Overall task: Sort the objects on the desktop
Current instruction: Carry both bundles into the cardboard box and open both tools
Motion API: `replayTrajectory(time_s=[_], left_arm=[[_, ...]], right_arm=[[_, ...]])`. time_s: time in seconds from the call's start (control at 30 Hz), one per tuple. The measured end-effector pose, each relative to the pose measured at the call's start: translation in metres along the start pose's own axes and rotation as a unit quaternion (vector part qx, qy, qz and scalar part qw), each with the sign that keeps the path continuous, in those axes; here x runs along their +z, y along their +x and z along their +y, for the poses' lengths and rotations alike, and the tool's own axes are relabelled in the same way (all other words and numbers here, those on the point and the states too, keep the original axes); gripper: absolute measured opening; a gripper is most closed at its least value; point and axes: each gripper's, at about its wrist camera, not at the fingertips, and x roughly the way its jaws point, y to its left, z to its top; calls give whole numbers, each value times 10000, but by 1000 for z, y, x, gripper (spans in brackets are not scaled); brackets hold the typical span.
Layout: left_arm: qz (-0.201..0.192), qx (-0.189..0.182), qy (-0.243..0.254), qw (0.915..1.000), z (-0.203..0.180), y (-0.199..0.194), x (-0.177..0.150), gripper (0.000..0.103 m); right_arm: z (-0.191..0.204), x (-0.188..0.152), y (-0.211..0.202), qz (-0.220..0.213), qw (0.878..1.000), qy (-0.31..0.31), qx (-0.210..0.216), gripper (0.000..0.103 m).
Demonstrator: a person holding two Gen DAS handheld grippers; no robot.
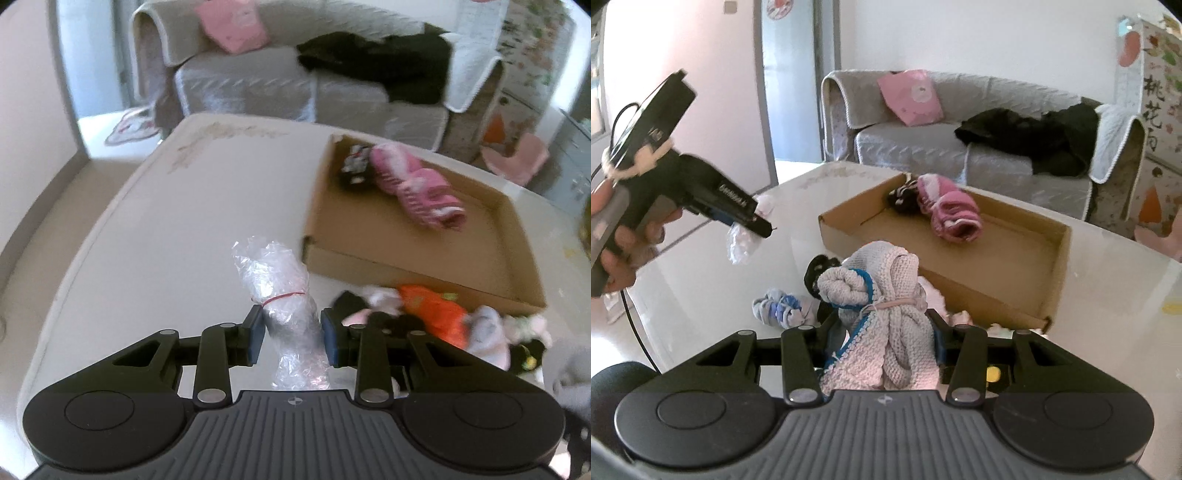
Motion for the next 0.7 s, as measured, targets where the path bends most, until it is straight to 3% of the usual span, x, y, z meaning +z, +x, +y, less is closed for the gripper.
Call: replayTrajectory(time_s=[0.37, 0.57, 0.7], left_arm=[[-427, -757, 791, 9931, -88, -28, 36, 40], [-344, -1611, 885, 9824, -128, -12, 73, 40], [-362, -1835, 925, 9780, -144, 4, 96, 40]], right_arm=[[-58, 51, -16, -473, 9970, 538, -274, 42], [-98, 76, 3, -625, 9946, 800, -236, 42], [-122, 83, 16, -636, 9927, 1007, -209, 42]])
